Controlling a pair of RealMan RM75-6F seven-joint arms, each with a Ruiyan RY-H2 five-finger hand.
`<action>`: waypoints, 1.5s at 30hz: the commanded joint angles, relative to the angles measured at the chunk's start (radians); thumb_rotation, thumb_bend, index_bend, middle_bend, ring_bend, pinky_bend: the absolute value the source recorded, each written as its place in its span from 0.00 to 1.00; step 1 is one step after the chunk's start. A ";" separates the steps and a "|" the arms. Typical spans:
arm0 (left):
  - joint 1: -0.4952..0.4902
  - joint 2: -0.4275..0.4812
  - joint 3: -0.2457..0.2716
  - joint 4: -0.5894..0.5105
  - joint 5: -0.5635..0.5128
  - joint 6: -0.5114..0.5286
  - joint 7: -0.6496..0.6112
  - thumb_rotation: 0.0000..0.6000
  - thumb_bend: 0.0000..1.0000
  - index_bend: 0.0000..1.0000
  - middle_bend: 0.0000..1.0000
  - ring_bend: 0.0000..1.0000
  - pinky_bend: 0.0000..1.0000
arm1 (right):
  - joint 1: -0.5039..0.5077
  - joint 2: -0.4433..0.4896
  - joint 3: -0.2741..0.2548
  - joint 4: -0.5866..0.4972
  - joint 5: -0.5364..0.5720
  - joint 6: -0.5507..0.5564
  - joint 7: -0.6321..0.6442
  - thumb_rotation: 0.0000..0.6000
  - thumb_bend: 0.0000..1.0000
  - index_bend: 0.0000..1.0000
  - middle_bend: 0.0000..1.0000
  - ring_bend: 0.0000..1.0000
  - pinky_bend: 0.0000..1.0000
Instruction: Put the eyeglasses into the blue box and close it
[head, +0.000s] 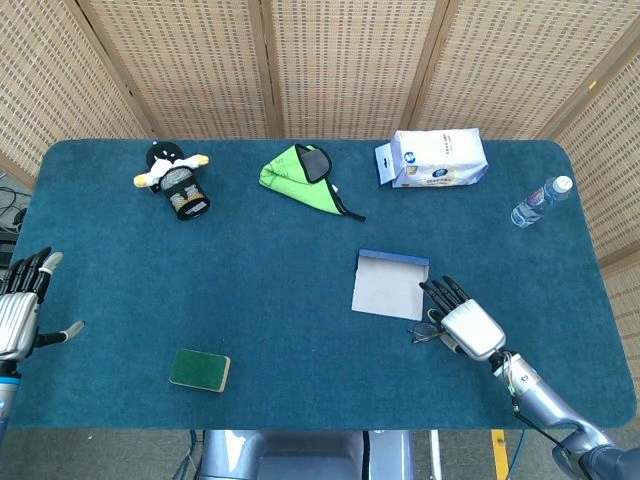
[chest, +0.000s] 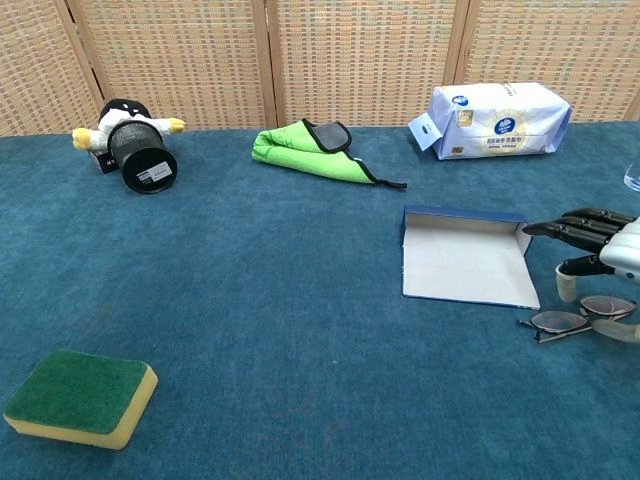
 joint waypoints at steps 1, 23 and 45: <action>-0.001 -0.001 -0.001 0.001 -0.002 -0.001 0.001 1.00 0.00 0.00 0.00 0.00 0.00 | 0.004 -0.003 -0.002 0.002 0.005 -0.007 0.004 1.00 0.40 0.45 0.02 0.00 0.00; -0.004 -0.004 -0.002 0.005 -0.009 -0.008 0.003 1.00 0.00 0.00 0.00 0.00 0.00 | 0.013 -0.034 -0.012 0.046 0.009 0.000 0.029 1.00 0.47 0.50 0.05 0.00 0.01; -0.008 -0.003 0.000 0.003 -0.011 -0.017 0.002 1.00 0.00 0.00 0.00 0.00 0.00 | 0.009 -0.053 -0.010 0.084 0.019 0.032 0.045 1.00 0.47 0.61 0.10 0.00 0.04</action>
